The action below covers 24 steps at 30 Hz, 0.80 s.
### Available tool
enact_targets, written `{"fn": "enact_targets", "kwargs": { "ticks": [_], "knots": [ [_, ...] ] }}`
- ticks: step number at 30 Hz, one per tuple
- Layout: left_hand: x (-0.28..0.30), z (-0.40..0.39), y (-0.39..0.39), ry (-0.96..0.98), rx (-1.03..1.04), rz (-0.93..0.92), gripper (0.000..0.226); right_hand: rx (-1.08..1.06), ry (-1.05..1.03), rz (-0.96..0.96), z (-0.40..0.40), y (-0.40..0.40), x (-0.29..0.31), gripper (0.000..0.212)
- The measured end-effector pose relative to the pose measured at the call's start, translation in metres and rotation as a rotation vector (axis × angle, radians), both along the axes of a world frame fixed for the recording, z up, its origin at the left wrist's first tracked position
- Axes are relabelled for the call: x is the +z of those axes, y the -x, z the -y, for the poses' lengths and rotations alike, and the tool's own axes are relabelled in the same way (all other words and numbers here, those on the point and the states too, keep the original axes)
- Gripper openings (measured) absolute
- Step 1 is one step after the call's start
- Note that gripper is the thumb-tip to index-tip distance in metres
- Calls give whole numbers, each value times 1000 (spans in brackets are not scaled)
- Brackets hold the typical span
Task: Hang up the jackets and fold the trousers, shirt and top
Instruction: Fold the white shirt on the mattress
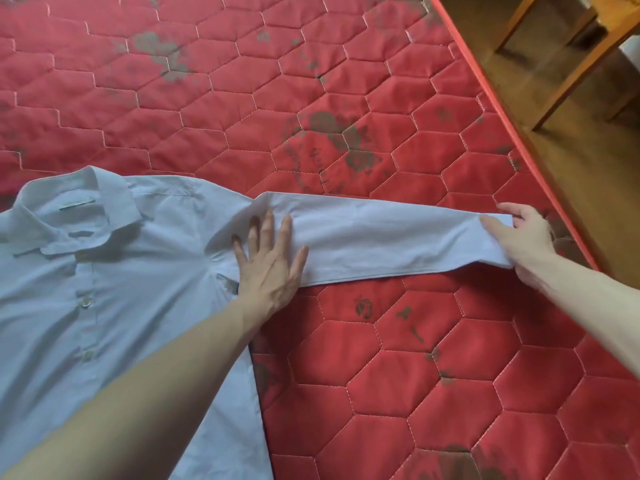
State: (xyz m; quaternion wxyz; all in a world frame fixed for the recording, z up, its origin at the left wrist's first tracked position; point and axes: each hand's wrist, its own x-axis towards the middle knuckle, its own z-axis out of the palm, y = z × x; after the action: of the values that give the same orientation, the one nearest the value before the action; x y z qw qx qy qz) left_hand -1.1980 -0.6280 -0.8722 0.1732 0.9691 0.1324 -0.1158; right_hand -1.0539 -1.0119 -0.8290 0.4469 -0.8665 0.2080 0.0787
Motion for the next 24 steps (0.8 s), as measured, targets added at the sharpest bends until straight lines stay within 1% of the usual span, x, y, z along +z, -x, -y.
{"fn": "enact_targets", "kwargs": {
  "ticks": [1, 2, 4, 5, 6, 7, 8, 10, 12, 14, 17, 19, 21, 24],
  "knots": [
    [2, -3, 1, -9, 3, 39, 68, -56, -26, -43, -3, 3, -2, 61],
    [4, -5, 4, -41, 10, 100, 67, -102, -2, -73, -5, 6, -4, 66],
    [7, -10, 14, -126, 78, 240, 64, -160, 132, -87, -5, 14, -7, 70],
    [6, -13, 20, -147, 135, 281, 63, -172, 197, -85, -4, 19, -8, 69],
    [4, -17, 27, -148, 181, 273, 65, -180, 240, -86, -3, 25, -9, 67],
    [1, -21, 33, -130, 200, 212, 71, -188, 253, -87, -3, 29, -10, 64],
    [-3, -24, 39, -109, 187, 123, 78, -188, 227, -90, -2, 32, -12, 58],
    [-7, -31, 43, -71, 139, -18, 89, -145, 90, -73, -7, 37, -12, 41],
    [-3, -37, 38, 4, 127, -71, 89, -114, -14, -15, -18, 42, -10, 25],
    [11, -44, 36, 108, 129, -35, 82, -129, -58, 45, -38, 50, -3, 21],
    [35, -54, 46, 247, 163, 79, 68, -130, 12, 93, -72, 61, 13, 16],
    [45, -62, 63, 260, 205, 98, 62, -28, 100, 114, -99, 69, 28, 15],
    [50, -69, 80, 308, 263, 95, 59, 90, 156, 137, -133, 76, 44, 21],
    [51, -85, 104, 560, 416, 99, 56, 253, 160, 210, -196, 93, 67, 16]
  ]
}}
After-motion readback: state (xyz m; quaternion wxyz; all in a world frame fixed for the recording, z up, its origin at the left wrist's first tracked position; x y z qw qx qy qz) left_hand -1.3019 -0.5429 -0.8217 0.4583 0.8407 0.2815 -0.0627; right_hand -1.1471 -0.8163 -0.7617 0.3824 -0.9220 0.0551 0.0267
